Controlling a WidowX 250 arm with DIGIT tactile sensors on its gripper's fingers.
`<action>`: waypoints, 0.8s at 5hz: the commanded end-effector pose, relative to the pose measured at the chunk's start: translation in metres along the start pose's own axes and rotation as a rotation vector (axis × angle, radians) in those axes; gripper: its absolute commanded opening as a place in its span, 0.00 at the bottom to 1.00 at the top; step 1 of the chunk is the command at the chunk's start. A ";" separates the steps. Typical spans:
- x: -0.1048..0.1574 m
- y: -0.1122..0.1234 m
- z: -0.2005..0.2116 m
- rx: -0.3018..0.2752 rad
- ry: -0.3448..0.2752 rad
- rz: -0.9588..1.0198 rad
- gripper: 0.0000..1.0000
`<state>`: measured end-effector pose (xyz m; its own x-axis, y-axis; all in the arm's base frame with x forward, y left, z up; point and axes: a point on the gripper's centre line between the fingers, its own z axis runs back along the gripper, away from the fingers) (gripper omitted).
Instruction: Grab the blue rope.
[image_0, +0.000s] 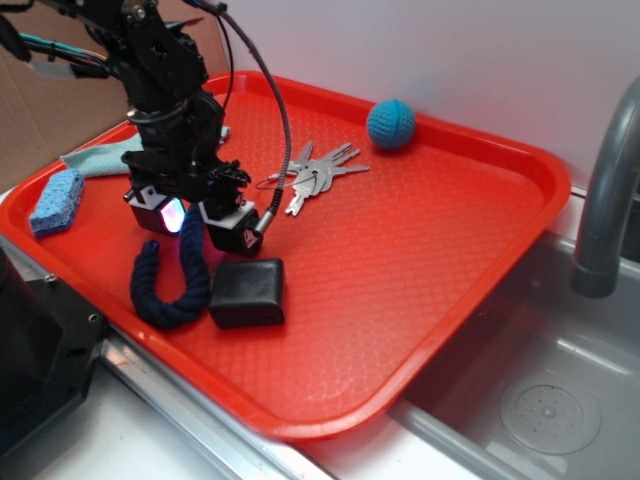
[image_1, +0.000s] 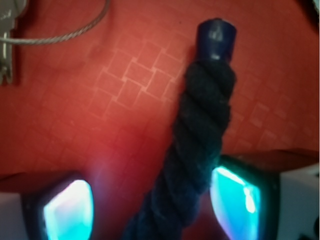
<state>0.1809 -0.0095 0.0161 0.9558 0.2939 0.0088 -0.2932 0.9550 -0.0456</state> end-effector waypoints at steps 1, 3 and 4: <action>-0.028 0.013 0.005 0.003 0.002 -0.034 0.00; -0.009 0.017 0.034 -0.037 0.023 -0.198 0.00; 0.025 0.002 0.086 0.005 -0.074 -0.382 0.00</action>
<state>0.1952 0.0005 0.0929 0.9962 -0.0678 0.0541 0.0694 0.9972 -0.0295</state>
